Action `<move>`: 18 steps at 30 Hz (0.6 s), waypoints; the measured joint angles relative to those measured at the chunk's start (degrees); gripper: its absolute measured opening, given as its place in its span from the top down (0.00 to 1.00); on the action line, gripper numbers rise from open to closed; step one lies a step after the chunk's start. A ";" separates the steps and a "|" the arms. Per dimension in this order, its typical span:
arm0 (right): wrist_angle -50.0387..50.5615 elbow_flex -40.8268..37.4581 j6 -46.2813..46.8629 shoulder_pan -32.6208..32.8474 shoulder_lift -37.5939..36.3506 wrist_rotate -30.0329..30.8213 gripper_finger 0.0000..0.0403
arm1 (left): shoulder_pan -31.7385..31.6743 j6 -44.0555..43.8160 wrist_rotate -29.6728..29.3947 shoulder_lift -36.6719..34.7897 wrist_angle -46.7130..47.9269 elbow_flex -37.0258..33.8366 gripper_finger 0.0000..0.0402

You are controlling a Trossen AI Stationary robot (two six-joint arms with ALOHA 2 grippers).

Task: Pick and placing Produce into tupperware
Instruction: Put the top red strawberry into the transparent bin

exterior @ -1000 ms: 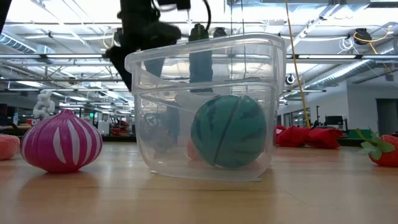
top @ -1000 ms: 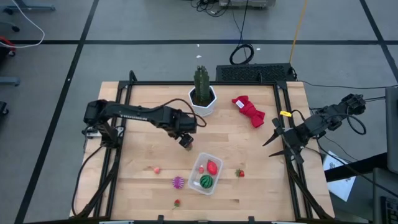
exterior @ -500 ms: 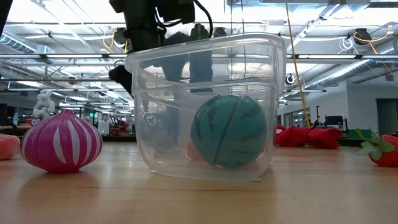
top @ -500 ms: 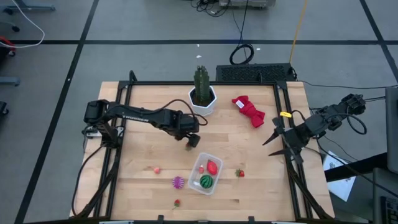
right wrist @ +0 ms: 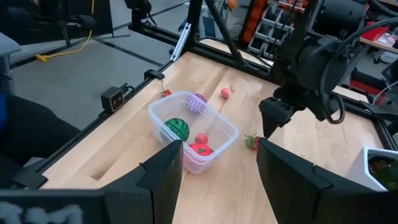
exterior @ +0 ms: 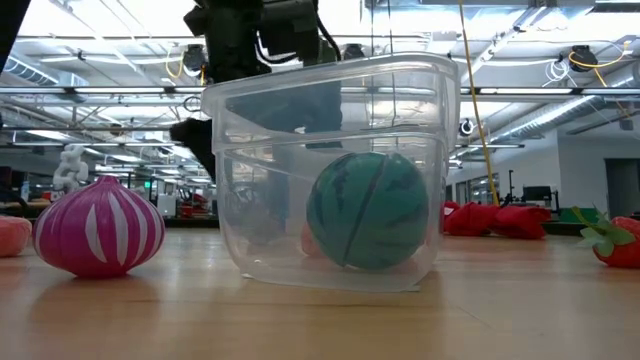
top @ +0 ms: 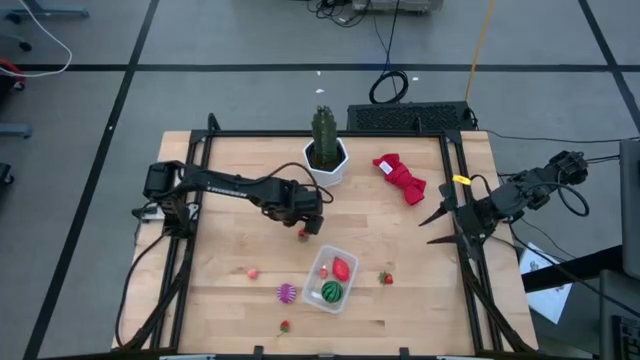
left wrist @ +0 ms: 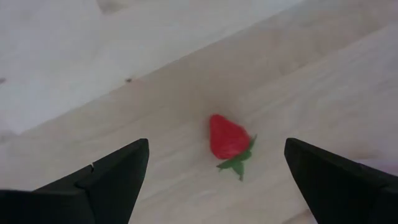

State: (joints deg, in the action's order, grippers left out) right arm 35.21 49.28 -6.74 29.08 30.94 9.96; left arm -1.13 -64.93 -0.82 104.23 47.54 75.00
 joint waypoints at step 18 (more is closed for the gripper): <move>0.18 0.00 1.19 0.00 1.79 -0.13 0.51 | -0.61 0.33 2.08 7.22 -1.23 0.14 0.06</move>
State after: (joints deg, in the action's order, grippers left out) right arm 35.40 49.28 -5.56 29.08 32.73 9.82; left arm -1.74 -64.59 1.26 111.45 46.31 75.14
